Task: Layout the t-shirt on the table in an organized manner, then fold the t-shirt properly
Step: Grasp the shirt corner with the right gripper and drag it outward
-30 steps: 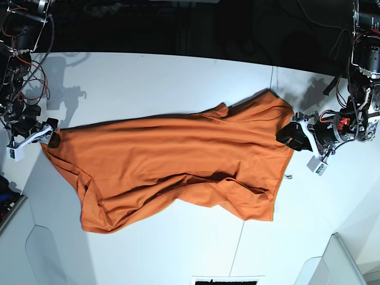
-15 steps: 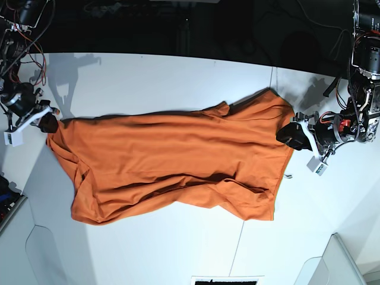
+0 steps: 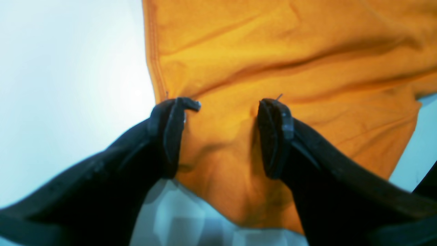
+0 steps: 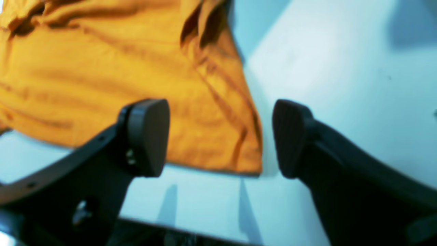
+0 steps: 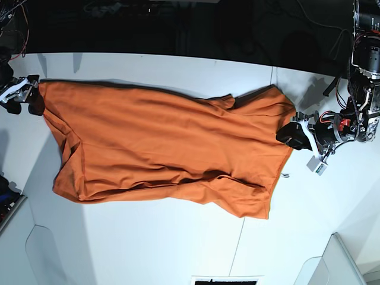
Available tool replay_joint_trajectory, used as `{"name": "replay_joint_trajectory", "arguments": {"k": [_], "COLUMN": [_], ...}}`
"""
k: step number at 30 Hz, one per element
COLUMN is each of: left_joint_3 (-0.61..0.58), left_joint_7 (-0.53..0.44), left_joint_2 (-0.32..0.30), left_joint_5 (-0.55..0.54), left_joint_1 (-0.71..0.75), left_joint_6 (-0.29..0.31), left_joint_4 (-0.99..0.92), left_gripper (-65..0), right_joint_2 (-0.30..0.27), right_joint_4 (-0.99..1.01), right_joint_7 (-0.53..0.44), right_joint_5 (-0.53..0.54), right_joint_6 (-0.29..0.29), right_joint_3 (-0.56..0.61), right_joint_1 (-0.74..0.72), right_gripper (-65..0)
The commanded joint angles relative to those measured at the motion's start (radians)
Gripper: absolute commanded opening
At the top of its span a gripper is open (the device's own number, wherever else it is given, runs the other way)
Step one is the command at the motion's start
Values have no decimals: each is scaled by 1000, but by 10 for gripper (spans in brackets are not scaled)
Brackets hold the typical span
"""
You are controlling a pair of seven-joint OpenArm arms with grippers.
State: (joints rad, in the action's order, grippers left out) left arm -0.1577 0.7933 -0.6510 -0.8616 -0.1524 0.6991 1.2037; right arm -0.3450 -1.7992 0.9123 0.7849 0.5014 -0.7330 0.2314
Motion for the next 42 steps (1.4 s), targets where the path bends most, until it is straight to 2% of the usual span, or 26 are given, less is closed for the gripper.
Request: {"name": "replay_joint_trajectory", "arguments": {"k": [1,6,10,13,16,20,24,29,30,31,34,37,42], "left_joint_3": [3,3,3,3,3,3,3,3,3,3,3,3,3], "left_joint_7": [20,16,16,18,29,35,35,35,35,35,34,34,19], "left_joint_2": [-17,-17,-17,-17,-17,-17,-17,-17,-17,-17,-17,-16,-16], "left_joint_5": [12,2,-12,-14,-14,-14,-14,-14,-14,-14,-14,-14,-14], "left_joint_1": [-11,-11,-11,-11,-11,-11,-10,-10,-11,-11,-10,-11,-11], "left_joint_6": [-1,-1,-1,-1,-1,-1,-1,-1,-1,-1,-1,-1,-1], "left_joint_4": [6,6,6,6,6,6,6,6,6,6,6,6,6], "left_gripper": [-277,-277,-277,-276,-277,-277,-277,-277,-277,-276,-277,-277,-277], "right_joint_2": [-17,-18,-19,-21,-20,-20,-18,-18,-18,-17,-17,-18,-18], "right_joint_4": [-15,49,171,283,365,373,373,373,373,373,374,378,390], "right_joint_7": [-37,-161,-158,-158,-209,-296,-294,-278,-278,-278,-276,-276,-288], "right_joint_5": [-9,-110,-117,-162,-168,-168,-210,-209,-209,-209,-209,-220,-321], "right_joint_6": [-9,-80,-75,-43,-24,-27,-32,-53,-60,-60,-42,-18,-34], "right_joint_3": [-9,-7,22,92,183,259,291,296,297,297,313,385,605], "right_joint_1": [-13,-76,-143,-177,-187,-205,-283,-389,-406,-420,-439,-438,-439], "right_gripper": [-197,-205,-205,-205,-205,-205,-205,-213,-258,-338,-650,-650,-650]}}
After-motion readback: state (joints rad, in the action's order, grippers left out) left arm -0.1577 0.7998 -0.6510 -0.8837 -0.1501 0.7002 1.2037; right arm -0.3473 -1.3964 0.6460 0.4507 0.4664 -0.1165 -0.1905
